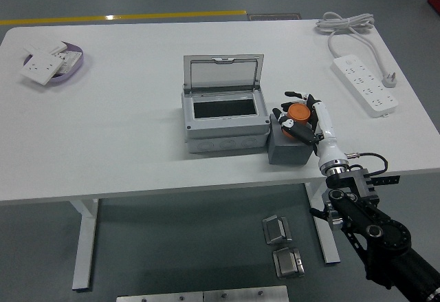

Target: Pick up the cylinder from the cube,place it in the box,flap close box

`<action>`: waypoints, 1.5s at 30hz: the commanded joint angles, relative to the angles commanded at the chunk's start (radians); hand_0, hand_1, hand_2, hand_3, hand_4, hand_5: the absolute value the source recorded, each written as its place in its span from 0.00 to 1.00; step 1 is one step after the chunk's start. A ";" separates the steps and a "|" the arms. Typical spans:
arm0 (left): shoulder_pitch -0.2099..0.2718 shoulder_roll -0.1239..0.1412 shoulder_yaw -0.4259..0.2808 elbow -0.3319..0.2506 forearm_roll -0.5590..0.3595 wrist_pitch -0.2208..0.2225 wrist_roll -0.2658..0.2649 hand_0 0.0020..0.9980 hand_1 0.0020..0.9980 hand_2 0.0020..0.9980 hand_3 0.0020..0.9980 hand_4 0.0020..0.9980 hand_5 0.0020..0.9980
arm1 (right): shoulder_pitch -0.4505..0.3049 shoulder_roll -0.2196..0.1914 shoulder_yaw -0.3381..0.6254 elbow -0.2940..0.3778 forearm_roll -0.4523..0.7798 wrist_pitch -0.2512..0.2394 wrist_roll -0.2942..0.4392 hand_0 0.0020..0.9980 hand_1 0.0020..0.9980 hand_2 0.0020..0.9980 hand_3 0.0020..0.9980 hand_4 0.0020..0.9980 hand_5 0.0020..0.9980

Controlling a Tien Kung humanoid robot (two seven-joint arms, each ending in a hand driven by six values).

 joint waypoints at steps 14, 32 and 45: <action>-0.010 0.004 0.016 0.000 -0.012 -0.002 -0.008 0.60 0.62 0.62 0.61 0.67 0.30 | 0.004 0.005 -0.014 -0.007 0.026 -0.013 0.003 0.59 0.54 0.51 0.55 0.34 0.00; -0.006 0.004 0.015 0.000 -0.017 -0.002 -0.013 0.60 0.62 0.62 0.61 0.67 0.30 | 0.029 -0.015 -0.023 0.073 -0.050 -0.048 -0.057 0.48 0.50 0.46 0.41 0.15 0.00; 0.024 0.008 -0.048 0.000 0.028 0.009 0.018 0.60 0.62 0.62 0.61 0.67 0.30 | 0.251 0.004 -0.207 0.169 -0.454 0.075 -0.376 0.48 0.48 0.44 0.38 0.15 0.00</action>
